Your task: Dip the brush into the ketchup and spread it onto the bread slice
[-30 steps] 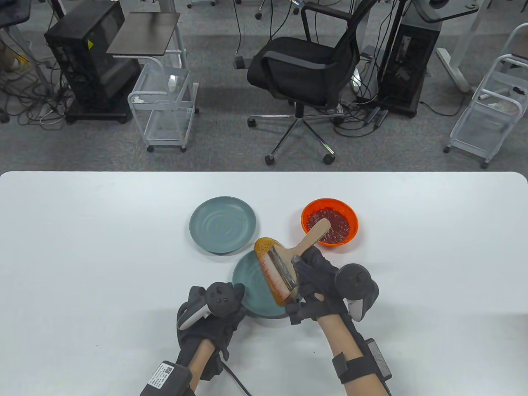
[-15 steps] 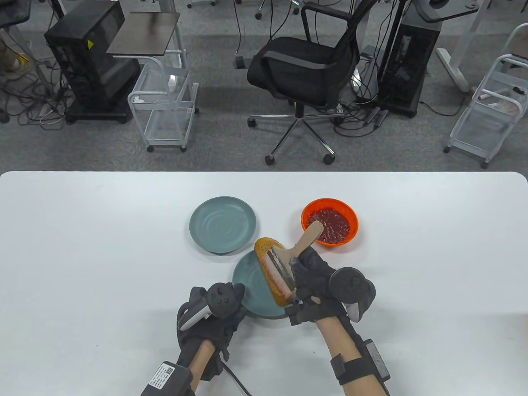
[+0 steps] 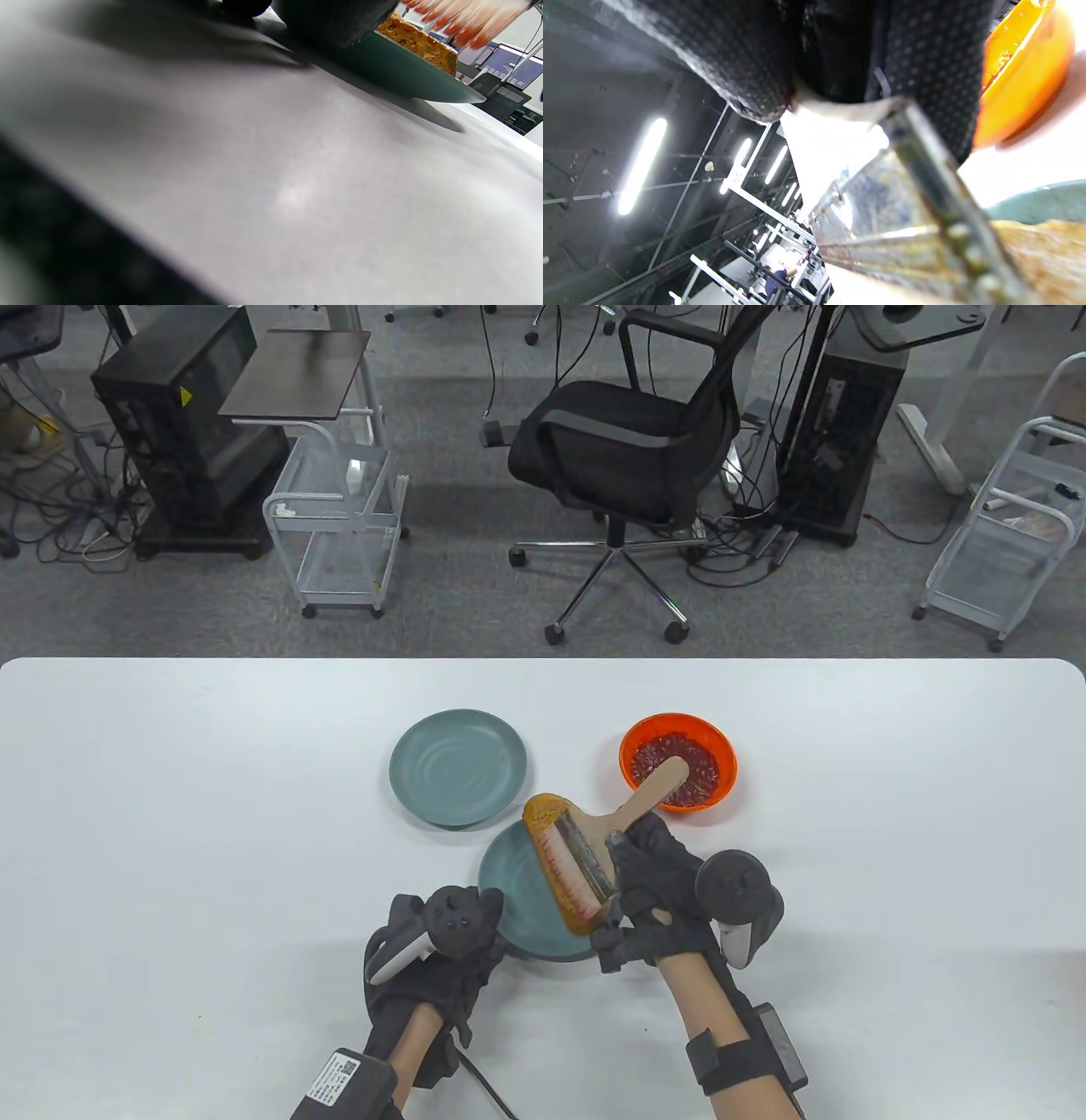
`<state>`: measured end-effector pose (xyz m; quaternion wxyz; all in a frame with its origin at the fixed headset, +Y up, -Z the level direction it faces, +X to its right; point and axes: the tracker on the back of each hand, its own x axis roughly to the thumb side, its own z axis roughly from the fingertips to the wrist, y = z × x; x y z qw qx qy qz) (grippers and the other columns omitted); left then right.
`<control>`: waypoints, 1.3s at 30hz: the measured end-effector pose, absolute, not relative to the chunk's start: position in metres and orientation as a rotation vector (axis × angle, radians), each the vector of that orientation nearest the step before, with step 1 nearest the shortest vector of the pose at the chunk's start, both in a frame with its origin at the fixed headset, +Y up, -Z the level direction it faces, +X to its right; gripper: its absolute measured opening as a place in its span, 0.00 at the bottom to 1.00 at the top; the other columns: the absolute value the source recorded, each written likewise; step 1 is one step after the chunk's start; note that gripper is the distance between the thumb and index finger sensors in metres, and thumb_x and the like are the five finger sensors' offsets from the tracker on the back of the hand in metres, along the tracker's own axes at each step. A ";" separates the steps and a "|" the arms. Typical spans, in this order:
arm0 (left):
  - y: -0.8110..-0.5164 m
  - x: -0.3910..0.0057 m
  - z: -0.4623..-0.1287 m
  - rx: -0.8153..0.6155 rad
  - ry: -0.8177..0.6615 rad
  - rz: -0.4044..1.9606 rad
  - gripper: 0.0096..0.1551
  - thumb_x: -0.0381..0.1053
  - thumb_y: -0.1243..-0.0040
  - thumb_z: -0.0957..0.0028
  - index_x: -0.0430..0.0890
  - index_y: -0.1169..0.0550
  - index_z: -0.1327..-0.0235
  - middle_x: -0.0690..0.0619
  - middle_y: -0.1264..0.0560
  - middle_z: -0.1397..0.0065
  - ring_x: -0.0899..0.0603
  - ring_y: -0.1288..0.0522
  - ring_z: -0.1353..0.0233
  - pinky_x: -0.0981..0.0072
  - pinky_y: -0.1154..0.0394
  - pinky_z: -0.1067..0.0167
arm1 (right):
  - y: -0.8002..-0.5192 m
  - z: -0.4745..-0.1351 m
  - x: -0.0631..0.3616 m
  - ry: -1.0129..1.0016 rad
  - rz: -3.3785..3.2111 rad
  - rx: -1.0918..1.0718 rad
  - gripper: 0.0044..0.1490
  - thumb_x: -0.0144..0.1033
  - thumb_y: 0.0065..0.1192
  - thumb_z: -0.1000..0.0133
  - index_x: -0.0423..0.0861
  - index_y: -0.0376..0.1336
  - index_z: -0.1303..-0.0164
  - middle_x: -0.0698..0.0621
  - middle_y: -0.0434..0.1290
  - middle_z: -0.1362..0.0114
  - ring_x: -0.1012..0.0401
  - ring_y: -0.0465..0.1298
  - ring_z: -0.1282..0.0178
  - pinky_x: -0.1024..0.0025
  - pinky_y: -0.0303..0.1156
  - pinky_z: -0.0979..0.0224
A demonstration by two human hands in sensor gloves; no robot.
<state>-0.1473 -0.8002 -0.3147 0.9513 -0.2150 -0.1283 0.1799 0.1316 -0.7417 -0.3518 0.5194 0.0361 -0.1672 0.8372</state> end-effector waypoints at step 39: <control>-0.801 -0.148 -0.315 -0.453 -0.278 0.371 0.34 0.50 0.52 0.29 0.50 0.50 0.16 0.40 0.52 0.14 0.31 0.58 0.17 0.37 0.55 0.28 | -0.703 -0.475 0.174 -0.721 2.620 -0.144 0.30 0.28 0.73 0.46 0.34 0.67 0.36 0.31 0.75 0.39 0.43 0.88 0.48 0.58 0.89 0.51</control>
